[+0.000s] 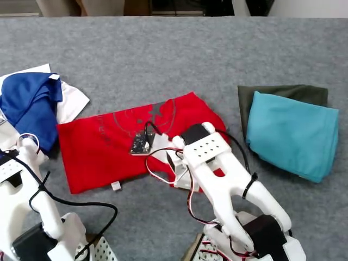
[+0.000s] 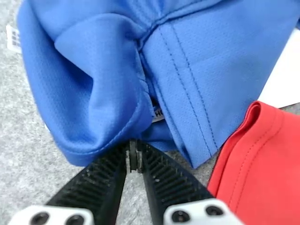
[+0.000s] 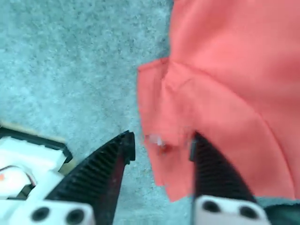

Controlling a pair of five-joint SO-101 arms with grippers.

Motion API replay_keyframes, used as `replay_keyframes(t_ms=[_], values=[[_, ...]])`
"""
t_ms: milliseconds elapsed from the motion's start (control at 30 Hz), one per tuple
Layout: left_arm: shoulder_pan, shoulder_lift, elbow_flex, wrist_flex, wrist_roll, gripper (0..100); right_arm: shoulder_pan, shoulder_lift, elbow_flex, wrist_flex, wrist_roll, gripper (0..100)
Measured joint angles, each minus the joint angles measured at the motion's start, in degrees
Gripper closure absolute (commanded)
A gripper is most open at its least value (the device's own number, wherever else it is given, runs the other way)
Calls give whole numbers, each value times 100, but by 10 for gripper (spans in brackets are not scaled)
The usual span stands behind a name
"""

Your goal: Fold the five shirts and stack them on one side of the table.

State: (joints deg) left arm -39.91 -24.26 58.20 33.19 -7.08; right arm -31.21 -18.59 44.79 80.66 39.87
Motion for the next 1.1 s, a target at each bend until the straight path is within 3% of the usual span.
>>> replay_keyframes(t_ms=[100, 233, 367, 533, 800, 1100], values=[[0, 0, 0, 0, 0, 981, 0, -9, -466, 475, 0, 827], [0, 0, 0, 0, 9, 981, 211, -26, -1486, 738, 0, 997], [0, -44, -62, 123, 167, 981, 826, 273, -2567, 440, -149, 921], [369, -44, -501, 686, 316, 981, 1407, 1512, -3719, -97, -316, 956], [1081, -44, -527, 765, 607, 981, 2092, 3692, -5495, -554, -554, 959], [1231, 466, -554, 923, 642, 981, 2778, 5908, -7182, -589, -554, 961]])
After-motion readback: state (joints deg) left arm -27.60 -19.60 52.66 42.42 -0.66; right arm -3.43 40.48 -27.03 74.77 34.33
